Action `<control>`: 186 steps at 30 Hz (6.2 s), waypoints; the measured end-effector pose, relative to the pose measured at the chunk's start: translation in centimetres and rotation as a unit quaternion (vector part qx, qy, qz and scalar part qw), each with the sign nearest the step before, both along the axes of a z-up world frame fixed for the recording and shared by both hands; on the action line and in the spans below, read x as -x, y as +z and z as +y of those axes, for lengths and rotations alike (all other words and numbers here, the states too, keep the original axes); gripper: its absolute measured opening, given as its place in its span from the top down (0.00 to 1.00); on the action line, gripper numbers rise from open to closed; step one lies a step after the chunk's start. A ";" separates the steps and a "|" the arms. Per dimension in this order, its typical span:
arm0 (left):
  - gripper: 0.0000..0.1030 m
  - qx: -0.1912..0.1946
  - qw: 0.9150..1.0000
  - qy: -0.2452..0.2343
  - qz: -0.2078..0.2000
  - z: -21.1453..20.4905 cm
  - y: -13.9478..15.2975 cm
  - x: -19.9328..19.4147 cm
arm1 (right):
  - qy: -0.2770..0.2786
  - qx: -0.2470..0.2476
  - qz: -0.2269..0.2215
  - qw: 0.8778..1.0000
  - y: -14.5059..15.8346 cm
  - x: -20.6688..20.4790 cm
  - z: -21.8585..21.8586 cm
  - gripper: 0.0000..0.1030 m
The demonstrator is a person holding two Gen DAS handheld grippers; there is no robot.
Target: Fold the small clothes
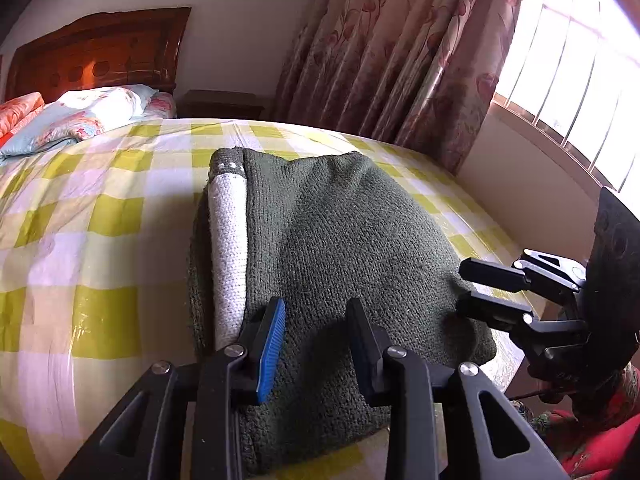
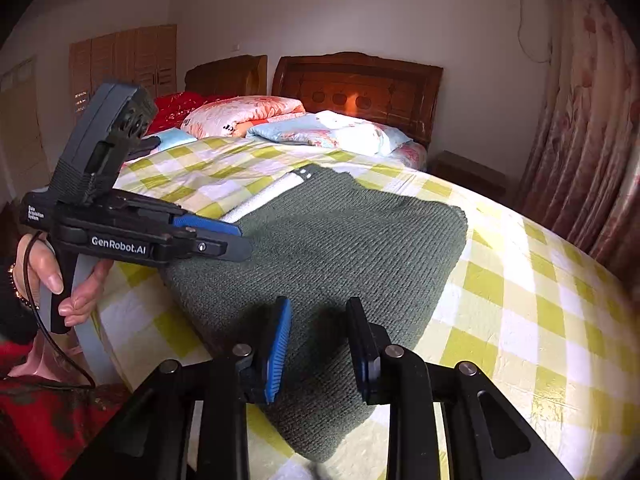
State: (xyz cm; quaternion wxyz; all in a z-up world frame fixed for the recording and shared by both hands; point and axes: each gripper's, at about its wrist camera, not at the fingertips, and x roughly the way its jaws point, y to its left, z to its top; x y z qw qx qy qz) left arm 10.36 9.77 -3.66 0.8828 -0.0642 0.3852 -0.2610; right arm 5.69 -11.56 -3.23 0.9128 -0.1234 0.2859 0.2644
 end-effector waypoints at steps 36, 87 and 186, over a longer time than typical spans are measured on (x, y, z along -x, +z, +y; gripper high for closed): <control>0.66 0.010 0.999 0.046 -0.014 -1.6 4.8 -3.4 | 0.061 0.032 -0.014 0.998 2.5 -2.7 0.4 0.00; 0.67 0.074 0.982 0.167 0.043 1.9 1.3 -10.2 | -0.012 -0.015 0.028 0.999 0.1 -4.6 -2.3 0.00; 0.09 -0.185 0.949 0.188 -0.170 -7.0 4.2 14.6 | -0.112 -0.047 -0.008 0.993 1.6 9.4 -6.1 0.00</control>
